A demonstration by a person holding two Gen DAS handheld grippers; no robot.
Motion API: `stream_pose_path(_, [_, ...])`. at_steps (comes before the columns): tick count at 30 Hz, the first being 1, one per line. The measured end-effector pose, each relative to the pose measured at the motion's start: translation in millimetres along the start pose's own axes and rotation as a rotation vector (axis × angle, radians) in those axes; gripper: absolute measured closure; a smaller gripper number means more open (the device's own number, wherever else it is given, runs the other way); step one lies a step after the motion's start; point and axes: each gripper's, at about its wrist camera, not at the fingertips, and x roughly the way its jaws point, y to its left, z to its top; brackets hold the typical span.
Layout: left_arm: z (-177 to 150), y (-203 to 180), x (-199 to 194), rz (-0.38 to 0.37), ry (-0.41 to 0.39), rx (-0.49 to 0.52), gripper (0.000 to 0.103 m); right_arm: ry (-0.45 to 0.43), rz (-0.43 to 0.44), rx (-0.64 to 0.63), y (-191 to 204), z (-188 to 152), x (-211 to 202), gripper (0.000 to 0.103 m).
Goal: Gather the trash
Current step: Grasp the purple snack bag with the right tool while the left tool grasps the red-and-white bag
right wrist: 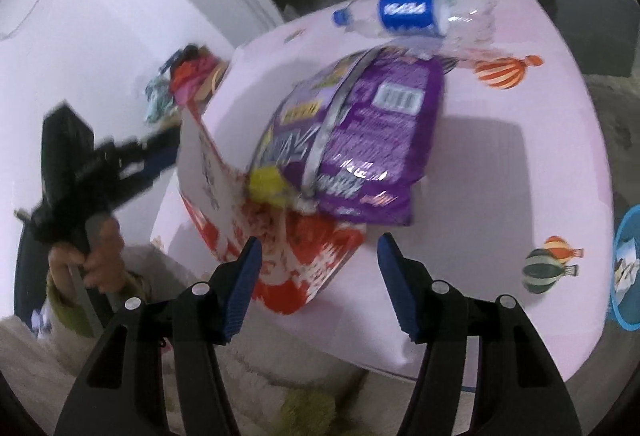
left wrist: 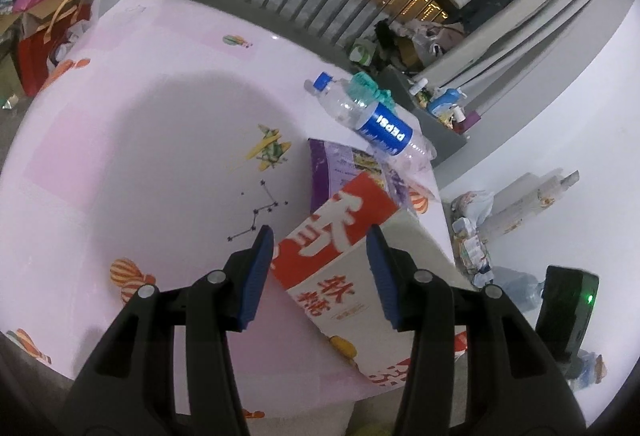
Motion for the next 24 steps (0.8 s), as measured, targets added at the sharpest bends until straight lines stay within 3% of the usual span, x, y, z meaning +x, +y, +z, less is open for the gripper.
stream_pose_path(6, [-11, 3, 9, 0.006, 0.031, -0.006, 0.058, -0.061, -0.048, 0.106, -26, 15, -8, 0.043])
stream_pose_path(9, [-17, 5, 13, 0.007, 0.054, -0.009, 0.058, -0.066, -0.055, 0.139, -35, 26, 1, 0.035])
stream_pose_path(11, [-20, 4, 16, 0.005, 0.068, -0.007, 0.058, -0.066, -0.062, 0.157, -39, 31, 8, 0.035])
stream_pose_path(19, [-24, 4, 19, 0.002, 0.085, -0.003, 0.058, -0.028, 0.047, 0.288, -63, 44, 43, 0.035])
stream_pose_path(24, [-24, 8, 20, 0.002, 0.089, -0.014, 0.058, -0.032, 0.096, 0.296, -62, 43, 44, 0.062])
